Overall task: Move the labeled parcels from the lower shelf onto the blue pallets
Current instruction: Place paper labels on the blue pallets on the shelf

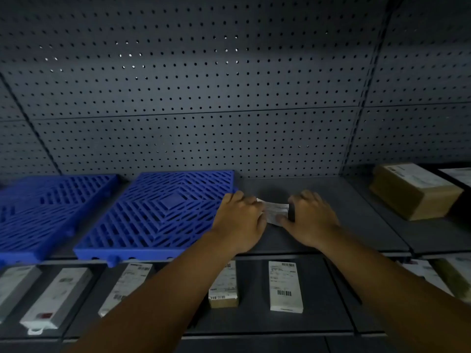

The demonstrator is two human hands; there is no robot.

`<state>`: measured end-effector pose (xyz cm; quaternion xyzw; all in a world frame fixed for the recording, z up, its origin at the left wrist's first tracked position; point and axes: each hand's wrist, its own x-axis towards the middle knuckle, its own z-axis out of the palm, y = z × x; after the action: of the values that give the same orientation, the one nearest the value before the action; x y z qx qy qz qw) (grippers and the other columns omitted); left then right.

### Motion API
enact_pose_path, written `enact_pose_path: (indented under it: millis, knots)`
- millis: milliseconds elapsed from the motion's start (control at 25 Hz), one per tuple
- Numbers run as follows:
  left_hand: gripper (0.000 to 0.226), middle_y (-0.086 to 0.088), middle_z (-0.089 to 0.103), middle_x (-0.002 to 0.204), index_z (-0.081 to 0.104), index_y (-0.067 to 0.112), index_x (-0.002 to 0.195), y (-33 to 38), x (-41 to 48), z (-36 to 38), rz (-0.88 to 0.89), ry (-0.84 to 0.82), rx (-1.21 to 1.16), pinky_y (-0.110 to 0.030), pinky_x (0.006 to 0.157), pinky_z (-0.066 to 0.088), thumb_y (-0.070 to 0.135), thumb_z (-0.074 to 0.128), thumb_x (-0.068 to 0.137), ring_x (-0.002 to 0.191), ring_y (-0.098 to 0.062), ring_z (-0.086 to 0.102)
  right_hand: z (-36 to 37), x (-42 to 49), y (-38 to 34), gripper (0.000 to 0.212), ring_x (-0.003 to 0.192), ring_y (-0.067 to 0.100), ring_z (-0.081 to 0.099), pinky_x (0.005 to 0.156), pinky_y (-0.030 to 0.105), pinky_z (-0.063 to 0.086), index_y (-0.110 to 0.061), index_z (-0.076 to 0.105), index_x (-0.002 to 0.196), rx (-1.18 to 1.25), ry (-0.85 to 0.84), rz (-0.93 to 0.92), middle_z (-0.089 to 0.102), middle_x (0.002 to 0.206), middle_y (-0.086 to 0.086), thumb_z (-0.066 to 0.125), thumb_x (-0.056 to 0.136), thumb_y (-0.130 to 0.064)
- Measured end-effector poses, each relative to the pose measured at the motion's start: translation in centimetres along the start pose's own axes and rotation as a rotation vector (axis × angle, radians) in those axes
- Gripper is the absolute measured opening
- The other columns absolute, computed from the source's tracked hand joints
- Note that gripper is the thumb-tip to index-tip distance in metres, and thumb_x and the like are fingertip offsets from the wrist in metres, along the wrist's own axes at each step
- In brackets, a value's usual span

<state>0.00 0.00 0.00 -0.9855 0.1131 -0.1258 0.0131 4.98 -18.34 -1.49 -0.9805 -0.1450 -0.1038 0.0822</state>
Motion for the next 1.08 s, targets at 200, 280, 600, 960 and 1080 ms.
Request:
enact_pose_path:
  millis: [200, 280, 600, 960, 1080]
  knots:
    - [0.044, 0.005, 0.063, 0.128, 0.062, 0.024, 0.132, -0.1, 0.6, 1.3, 0.031, -0.054, 0.037, -0.041, 0.11, 0.032, 0.042, 0.032, 0.105, 0.123, -0.022, 0.047, 0.7, 0.9, 0.2, 0.065, 0.124, 0.025, 0.044, 0.103, 0.039, 0.04, -0.017, 0.053, 0.134, -0.017, -0.054, -0.024, 0.049, 0.132, 0.006, 0.049, 0.089, -0.064]
    - [0.043, 0.005, 0.063, 0.127, 0.063, 0.025, 0.13, -0.2, 0.9, 1.4, 0.029, -0.064, 0.028, -0.041, 0.11, 0.032, 0.042, 0.032, 0.105, 0.122, -0.022, 0.047, 1.0, 1.2, 0.2, 0.06, 0.121, 0.025, 0.045, 0.101, 0.038, 0.041, -0.018, 0.056, 0.129, -0.007, -0.053, -0.04, 0.05, 0.128, 0.006, 0.051, 0.089, -0.062]
    - [0.042, 0.005, 0.059, 0.13, 0.062, 0.026, 0.132, -0.4, 1.3, 1.8, 0.029, -0.042, -0.006, -0.04, 0.111, 0.031, 0.044, 0.037, 0.104, 0.123, -0.02, 0.047, 1.1, 2.1, 0.4, 0.035, 0.097, 0.016, 0.05, 0.081, 0.031, 0.044, -0.024, 0.057, 0.098, 0.211, -0.01, -0.027, 0.054, 0.102, -0.004, 0.07, 0.081, -0.051]
    - [0.03, 0.004, 0.068, 0.116, 0.069, 0.021, 0.122, -3.3, 1.3, -0.5, -0.147, 0.169, -0.522, -0.035, 0.1, 0.048, 0.039, 0.061, 0.099, 0.109, -0.013, 0.061, -1.3, 2.0, 0.5, 0.019, 0.07, 0.006, 0.067, 0.061, 0.02, 0.053, -0.02, 0.065, 0.087, 0.856, 0.055, -0.006, 0.072, 0.081, -0.004, 0.083, 0.08, -0.018]
    - [0.035, 0.011, 0.072, 0.112, 0.07, 0.026, 0.12, -4.8, 1.6, -2.5, -0.271, 0.183, -0.854, -0.023, 0.093, 0.05, 0.05, 0.064, 0.095, 0.105, -0.004, 0.064, -5.1, 1.9, 0.4, 0.019, 0.07, 0.01, 0.069, 0.062, 0.02, 0.054, -0.018, 0.066, 0.086, 0.964, 0.071, -0.129, 0.074, 0.081, -0.005, 0.083, 0.08, -0.018]
